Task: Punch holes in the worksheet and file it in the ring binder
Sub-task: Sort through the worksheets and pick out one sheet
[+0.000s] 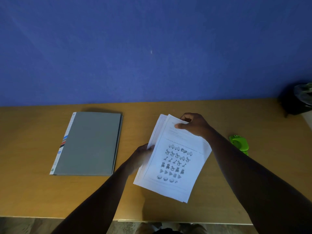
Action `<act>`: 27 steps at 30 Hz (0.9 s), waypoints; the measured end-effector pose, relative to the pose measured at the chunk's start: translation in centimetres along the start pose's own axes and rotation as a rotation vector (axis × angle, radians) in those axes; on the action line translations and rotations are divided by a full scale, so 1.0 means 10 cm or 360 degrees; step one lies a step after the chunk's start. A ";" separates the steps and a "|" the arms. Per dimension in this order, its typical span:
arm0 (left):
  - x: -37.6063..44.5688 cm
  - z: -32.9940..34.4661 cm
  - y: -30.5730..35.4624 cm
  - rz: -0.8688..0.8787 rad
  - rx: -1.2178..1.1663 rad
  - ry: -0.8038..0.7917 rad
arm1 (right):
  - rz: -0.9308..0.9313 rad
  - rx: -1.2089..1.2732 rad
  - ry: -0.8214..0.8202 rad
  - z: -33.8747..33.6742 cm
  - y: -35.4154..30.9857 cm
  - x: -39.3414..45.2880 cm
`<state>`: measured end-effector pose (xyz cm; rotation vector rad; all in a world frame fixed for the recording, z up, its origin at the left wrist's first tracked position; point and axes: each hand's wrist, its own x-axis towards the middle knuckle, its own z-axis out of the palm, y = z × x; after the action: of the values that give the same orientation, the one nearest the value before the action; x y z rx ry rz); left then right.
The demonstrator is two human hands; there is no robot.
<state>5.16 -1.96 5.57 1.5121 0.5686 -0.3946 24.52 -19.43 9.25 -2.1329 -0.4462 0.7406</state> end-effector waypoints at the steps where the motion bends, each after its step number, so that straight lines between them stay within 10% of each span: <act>1: -0.02 0.03 0.04 -0.0004 0.0005 -0.0001 | 0.0000 -0.0012 0.0044 0.01 0.00 0.01; 15: 0.12 -0.05 -0.02 0.0261 0.0001 0.0252 | 0.0157 -0.0126 0.0137 -0.25 -0.02 0.07; 27: 0.15 -0.20 -0.15 0.0113 -0.0072 0.0189 | 0.0232 0.0776 0.0041 -0.37 0.41 -0.07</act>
<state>5.37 0.17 3.55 1.5151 0.6112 -0.2365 26.66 -24.49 8.04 -1.7228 -0.0801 0.8077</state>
